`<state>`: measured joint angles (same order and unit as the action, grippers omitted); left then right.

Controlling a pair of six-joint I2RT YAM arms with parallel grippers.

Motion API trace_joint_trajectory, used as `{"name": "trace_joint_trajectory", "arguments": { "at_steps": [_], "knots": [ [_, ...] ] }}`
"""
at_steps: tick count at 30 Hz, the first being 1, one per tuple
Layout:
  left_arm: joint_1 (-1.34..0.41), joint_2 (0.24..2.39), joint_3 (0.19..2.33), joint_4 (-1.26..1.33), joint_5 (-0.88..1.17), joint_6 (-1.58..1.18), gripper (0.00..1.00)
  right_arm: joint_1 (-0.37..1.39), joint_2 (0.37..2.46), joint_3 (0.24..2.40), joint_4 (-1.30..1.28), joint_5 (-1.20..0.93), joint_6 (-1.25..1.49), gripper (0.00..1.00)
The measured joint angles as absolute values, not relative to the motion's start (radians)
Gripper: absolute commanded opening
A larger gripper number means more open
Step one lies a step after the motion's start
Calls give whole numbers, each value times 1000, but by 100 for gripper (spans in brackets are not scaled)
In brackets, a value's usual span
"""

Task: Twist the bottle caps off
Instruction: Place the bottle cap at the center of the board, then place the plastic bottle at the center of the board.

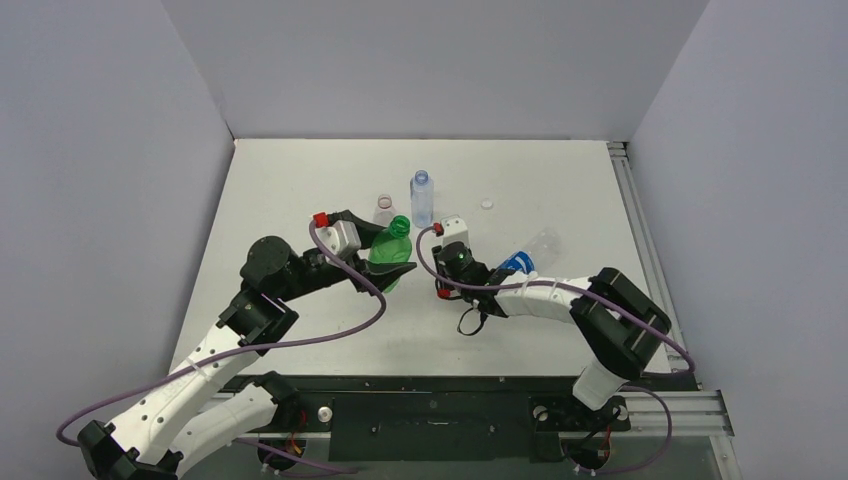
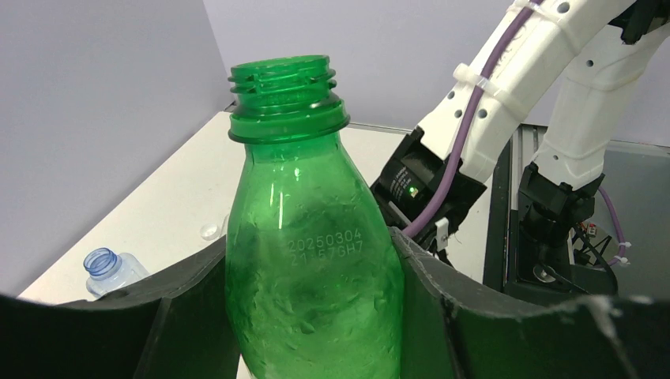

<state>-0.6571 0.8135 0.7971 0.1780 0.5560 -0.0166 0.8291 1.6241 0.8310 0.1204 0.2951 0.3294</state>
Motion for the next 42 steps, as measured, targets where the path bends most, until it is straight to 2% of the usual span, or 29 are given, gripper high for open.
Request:
{"name": "trace_joint_trajectory", "arguments": {
  "at_steps": [4,6,8,11,14,16,21,26,34,39,42],
  "knots": [
    [-656,813,796,182,558,-16,0,833,1660,787,161,340,354,6],
    [-654,813,796,186,559,-17,0,835,1678,782,179,358,366,10],
    [-654,814,796,191,561,-18,0,838,1694,776,195,372,381,18],
    [-653,813,796,195,565,-19,0,839,1702,766,201,377,397,36],
    [-653,814,796,200,566,-19,0,839,1702,764,202,377,411,46],
    [-653,814,796,200,567,-19,3,839,1702,764,202,377,418,57],
    [-653,815,796,202,573,-22,4,838,1676,764,175,374,420,61],
    [-653,820,796,217,573,-25,5,823,1513,796,49,355,407,62],
    [-653,842,796,240,564,-50,5,770,1144,1161,-129,208,371,68],
    [-653,849,796,245,548,-68,5,762,1023,1309,-128,60,382,77],
    [-653,851,796,246,548,-73,6,767,1000,1332,-113,-44,403,78]
  ]
}}
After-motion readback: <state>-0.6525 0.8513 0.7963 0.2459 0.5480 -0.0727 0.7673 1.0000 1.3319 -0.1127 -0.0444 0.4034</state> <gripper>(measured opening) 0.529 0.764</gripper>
